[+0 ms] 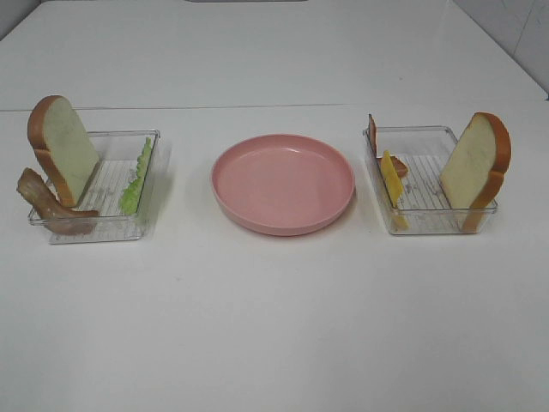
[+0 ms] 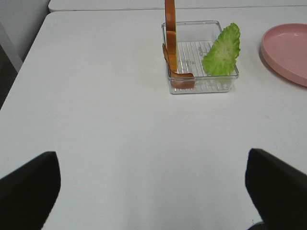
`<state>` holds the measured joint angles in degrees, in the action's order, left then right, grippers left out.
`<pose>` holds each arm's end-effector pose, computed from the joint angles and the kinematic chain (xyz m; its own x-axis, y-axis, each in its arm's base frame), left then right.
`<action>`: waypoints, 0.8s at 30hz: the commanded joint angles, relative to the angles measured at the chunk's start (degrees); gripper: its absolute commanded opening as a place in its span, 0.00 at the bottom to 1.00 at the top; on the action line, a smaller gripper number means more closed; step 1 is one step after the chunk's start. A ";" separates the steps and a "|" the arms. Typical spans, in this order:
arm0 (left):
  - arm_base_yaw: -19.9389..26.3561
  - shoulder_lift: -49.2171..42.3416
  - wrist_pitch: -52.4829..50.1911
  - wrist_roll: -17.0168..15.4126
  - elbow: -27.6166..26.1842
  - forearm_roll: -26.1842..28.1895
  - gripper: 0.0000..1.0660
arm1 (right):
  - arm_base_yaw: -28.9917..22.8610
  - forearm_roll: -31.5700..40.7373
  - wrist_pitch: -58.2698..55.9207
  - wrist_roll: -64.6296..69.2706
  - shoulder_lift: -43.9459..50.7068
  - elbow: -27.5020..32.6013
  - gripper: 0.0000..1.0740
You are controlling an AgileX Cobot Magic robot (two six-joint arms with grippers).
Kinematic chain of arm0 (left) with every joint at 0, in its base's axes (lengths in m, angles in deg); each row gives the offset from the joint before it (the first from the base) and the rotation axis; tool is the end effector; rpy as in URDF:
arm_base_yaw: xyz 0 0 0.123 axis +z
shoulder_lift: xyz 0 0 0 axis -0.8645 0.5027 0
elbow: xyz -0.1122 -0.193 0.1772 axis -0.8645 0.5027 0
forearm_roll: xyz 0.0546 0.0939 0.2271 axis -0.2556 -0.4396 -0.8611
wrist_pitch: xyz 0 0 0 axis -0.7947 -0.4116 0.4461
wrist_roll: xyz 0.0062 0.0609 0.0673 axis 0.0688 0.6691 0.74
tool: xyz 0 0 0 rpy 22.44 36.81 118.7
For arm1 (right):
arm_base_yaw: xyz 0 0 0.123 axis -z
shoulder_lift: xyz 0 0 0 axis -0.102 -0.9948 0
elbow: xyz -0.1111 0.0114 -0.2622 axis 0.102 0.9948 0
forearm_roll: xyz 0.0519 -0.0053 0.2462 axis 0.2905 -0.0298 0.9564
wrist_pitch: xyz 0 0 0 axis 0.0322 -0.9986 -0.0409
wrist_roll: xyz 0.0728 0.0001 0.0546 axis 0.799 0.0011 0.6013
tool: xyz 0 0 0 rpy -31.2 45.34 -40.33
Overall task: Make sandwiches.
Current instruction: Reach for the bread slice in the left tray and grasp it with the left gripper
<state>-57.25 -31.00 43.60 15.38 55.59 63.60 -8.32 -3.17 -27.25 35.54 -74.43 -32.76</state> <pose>-0.0083 -0.0036 0.2797 -0.4555 -0.0243 -0.8899 -0.0152 0.9997 -0.0195 -0.0033 0.0068 0.2612 -0.5390 0.1102 -0.8351 -0.0356 0.9875 0.1534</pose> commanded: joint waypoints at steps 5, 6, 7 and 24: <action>0.00 -0.69 -0.40 0.11 0.06 0.40 0.96 | 0.11 0.11 0.80 -0.06 1.78 0.17 0.81; 0.00 -0.69 -0.40 0.11 0.06 0.40 0.96 | 0.11 0.11 0.80 -0.06 1.78 0.17 0.81; 0.00 -0.69 -0.40 0.11 0.06 0.40 0.96 | 0.11 0.11 0.80 -0.06 1.78 0.17 0.81; 0.00 10.83 3.27 0.17 -4.76 -0.80 0.96 | 0.11 0.11 0.80 -0.06 1.78 0.17 0.81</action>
<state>-57.25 -20.35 46.98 15.44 51.12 62.80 -8.32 -3.17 -27.25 35.54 -74.43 -32.76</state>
